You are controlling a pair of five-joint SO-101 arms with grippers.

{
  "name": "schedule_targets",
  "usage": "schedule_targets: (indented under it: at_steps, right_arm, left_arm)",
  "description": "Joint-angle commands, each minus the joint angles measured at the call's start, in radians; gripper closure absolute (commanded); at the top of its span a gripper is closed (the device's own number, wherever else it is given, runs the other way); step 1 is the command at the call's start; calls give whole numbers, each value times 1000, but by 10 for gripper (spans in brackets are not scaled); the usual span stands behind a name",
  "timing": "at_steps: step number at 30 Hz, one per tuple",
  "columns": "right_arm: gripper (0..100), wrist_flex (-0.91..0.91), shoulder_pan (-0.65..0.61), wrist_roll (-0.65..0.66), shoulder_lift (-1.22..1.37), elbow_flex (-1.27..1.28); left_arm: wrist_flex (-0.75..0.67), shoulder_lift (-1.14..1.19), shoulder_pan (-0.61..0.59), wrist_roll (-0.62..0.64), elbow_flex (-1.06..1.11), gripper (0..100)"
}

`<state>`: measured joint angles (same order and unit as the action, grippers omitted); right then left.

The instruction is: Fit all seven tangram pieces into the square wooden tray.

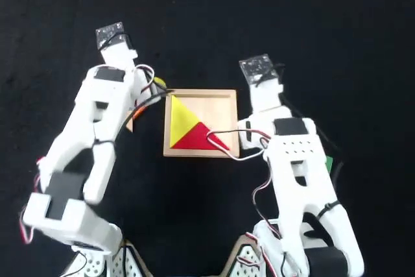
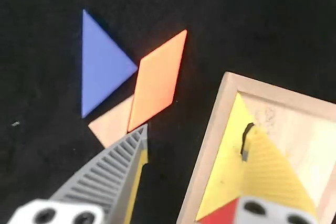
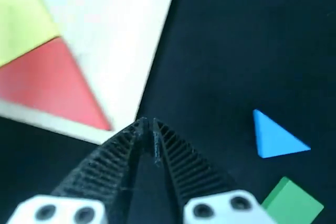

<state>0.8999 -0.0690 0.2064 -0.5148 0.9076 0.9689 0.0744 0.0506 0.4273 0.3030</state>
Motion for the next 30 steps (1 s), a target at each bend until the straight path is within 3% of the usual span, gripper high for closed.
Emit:
schedule_targets:
  at_steps: [1, 9, 22, 30]
  right_arm:
    - [986, -69, 28, -6, -31, 19]
    - [986, -114, 28, -48, -31, 45]
    - [986, -112, 25, -48, -31, 47]
    - [986, -112, 26, -48, -31, 48]
  left_arm:
    - [11, 107, 7, 28, -173, 711]
    - [15, 282, -12, 32, -291, 711]
    - [23, 296, -67, 25, -288, 711]
    - [23, 308, -85, -71, -286, 711]
